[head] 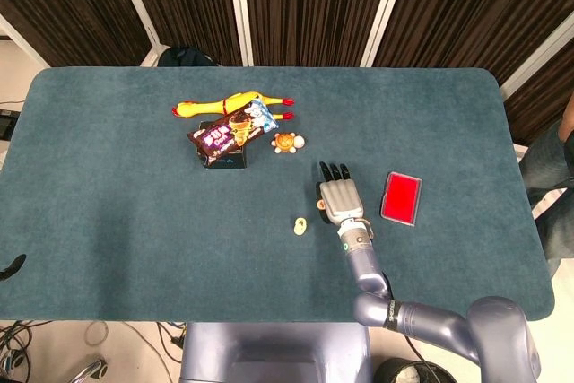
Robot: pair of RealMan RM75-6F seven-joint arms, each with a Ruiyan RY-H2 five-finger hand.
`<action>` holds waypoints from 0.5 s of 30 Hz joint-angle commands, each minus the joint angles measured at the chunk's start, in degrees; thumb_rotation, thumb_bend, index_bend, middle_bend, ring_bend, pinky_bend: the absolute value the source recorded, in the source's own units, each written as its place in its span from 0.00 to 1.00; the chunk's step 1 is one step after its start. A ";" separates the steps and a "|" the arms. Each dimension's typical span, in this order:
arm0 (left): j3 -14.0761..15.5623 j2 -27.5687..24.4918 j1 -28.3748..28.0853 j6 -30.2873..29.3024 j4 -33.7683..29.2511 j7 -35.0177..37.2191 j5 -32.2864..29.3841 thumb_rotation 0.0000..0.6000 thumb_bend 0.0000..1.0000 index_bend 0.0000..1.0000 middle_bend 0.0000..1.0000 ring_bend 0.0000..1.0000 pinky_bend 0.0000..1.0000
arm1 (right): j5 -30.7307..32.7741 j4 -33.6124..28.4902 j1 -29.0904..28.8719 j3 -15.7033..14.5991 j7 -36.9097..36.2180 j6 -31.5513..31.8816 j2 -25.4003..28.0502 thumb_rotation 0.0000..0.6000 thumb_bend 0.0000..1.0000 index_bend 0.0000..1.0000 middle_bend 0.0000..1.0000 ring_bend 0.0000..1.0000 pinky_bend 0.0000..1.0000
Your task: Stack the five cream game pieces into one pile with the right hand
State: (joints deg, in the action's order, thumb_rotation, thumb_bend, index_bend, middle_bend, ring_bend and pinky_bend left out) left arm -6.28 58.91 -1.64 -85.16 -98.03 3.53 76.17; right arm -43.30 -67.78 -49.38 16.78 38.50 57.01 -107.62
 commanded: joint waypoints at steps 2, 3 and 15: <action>0.00 -0.04 0.00 0.00 -0.07 -0.01 0.01 1.00 0.17 0.15 0.00 0.00 0.07 | -0.16 -1.58 -0.25 0.36 0.56 0.46 0.91 1.00 0.38 0.52 0.00 0.00 0.00; 0.01 -0.06 0.01 -0.01 -0.11 0.02 0.03 1.00 0.17 0.15 0.00 0.00 0.07 | -0.15 -2.28 -0.31 0.47 0.83 0.68 1.29 1.00 0.38 0.52 0.00 0.00 0.00; 0.12 -0.05 0.01 -0.14 -0.26 -0.01 0.41 1.00 0.17 0.15 0.00 0.00 0.07 | -0.94 -12.15 0.25 -0.15 3.33 4.07 5.45 1.00 0.38 0.52 0.00 0.00 0.00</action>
State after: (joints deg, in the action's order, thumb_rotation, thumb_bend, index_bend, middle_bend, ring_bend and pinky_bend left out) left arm -6.16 58.86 -1.63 -85.29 -98.29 3.51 76.58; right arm -43.89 -79.24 -49.28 16.93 41.47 60.55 -102.62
